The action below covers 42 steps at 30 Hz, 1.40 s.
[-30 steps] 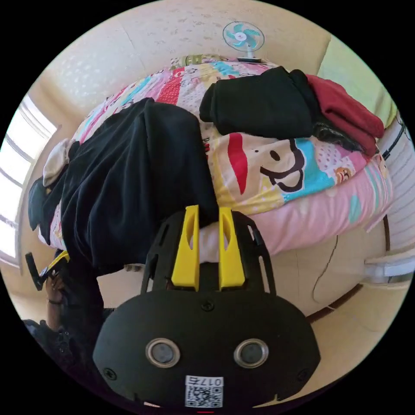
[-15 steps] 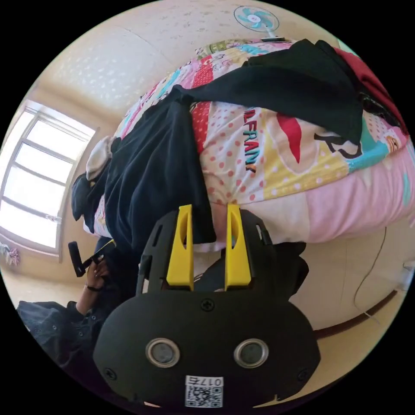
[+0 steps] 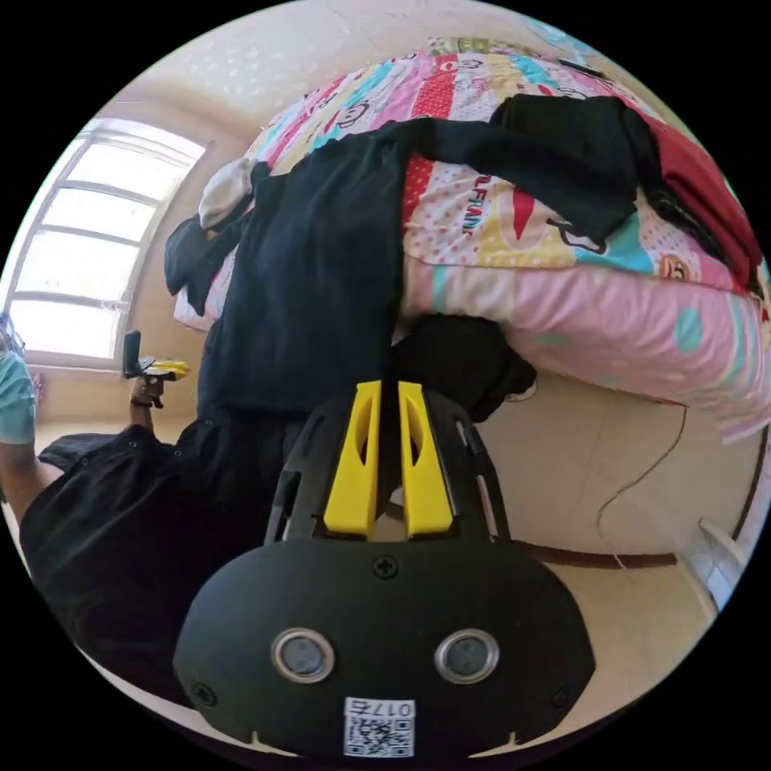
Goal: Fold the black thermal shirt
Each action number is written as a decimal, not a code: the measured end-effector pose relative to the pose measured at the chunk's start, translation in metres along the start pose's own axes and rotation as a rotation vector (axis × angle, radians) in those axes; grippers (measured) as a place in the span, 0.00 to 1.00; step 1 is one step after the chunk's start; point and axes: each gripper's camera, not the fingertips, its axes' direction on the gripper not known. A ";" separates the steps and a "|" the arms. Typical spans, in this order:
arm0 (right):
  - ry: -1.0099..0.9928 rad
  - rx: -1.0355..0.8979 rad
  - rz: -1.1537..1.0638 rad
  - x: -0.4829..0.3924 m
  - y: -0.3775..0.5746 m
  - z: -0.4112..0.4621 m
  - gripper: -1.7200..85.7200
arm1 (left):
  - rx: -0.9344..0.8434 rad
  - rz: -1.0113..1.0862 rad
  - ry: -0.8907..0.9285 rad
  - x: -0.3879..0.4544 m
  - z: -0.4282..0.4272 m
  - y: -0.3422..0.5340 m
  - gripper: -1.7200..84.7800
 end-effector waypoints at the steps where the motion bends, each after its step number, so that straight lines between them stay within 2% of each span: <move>1: 0.019 0.048 0.015 0.010 -0.001 -0.006 0.10 | 0.036 -0.074 -0.035 -0.015 -0.008 -0.002 0.09; 4: 0.007 0.359 0.135 0.067 -0.007 -0.036 0.13 | 0.218 -0.060 -0.106 -0.017 -0.026 -0.028 0.09; 6: -0.159 0.545 0.246 0.123 -0.014 -0.050 0.14 | 0.364 0.022 -0.137 -0.005 -0.031 -0.052 0.10; 8: -0.280 0.623 0.362 0.163 -0.018 -0.051 0.15 | 0.545 0.058 -0.132 -0.003 -0.029 -0.088 0.10; 9: -0.338 0.638 0.450 0.185 -0.021 -0.049 0.16 | 0.581 0.057 -0.128 -0.006 -0.027 -0.097 0.10; 12: -0.328 0.672 0.653 0.226 -0.014 -0.047 0.16 | 0.670 0.010 -0.146 -0.039 -0.002 -0.138 0.10; 14: -0.331 0.717 0.705 0.246 -0.006 -0.052 0.15 | 0.649 -0.005 -0.177 -0.075 0.033 -0.155 0.06; 15: -0.380 0.752 0.695 0.259 -0.004 -0.058 0.14 | 0.711 0.029 -0.155 -0.079 0.035 -0.146 0.06; 17: -0.462 0.768 0.648 0.276 -0.007 -0.071 0.13 | 0.772 0.035 -0.030 -0.092 0.025 -0.129 0.04; 19: -0.637 0.794 0.597 0.286 -0.006 -0.089 0.08 | 0.791 0.052 -0.036 -0.090 0.021 -0.120 0.03; 21: -1.004 0.918 0.488 0.274 0.009 -0.132 0.07 | 0.807 0.067 -0.035 -0.089 0.017 -0.114 0.03; 23: -1.234 1.017 0.445 0.261 0.025 -0.166 0.07 | 0.797 0.057 0.037 -0.097 0.008 -0.111 0.02; 25: -1.341 1.142 0.444 0.263 0.039 -0.198 0.07 | 0.808 0.058 0.096 -0.103 0.002 -0.107 0.02; 26: -1.301 1.193 0.494 0.275 0.045 -0.219 0.07 | 0.811 0.062 0.114 -0.104 -0.001 -0.104 0.02; 29: -0.969 1.171 0.733 0.339 0.048 -0.248 0.08 | 0.812 0.070 0.122 -0.103 -0.009 -0.099 0.02; 30: -0.851 1.173 0.787 0.371 0.053 -0.249 0.10 | 0.813 0.070 0.123 -0.103 -0.011 -0.098 0.02; 32: -0.736 1.207 0.898 0.404 0.073 -0.240 0.11 | 0.815 0.072 0.130 -0.101 -0.017 -0.095 0.02; 36: -0.533 1.129 0.872 0.413 0.102 -0.217 0.14 | 0.816 0.071 0.137 -0.099 -0.026 -0.090 0.02; 39: -0.508 1.058 0.775 0.400 0.101 -0.189 0.15 | 0.817 0.072 0.142 -0.097 -0.033 -0.087 0.02; 42: -0.489 1.006 0.768 0.394 0.092 -0.165 0.15 | 0.815 0.074 0.156 -0.097 -0.040 -0.084 0.02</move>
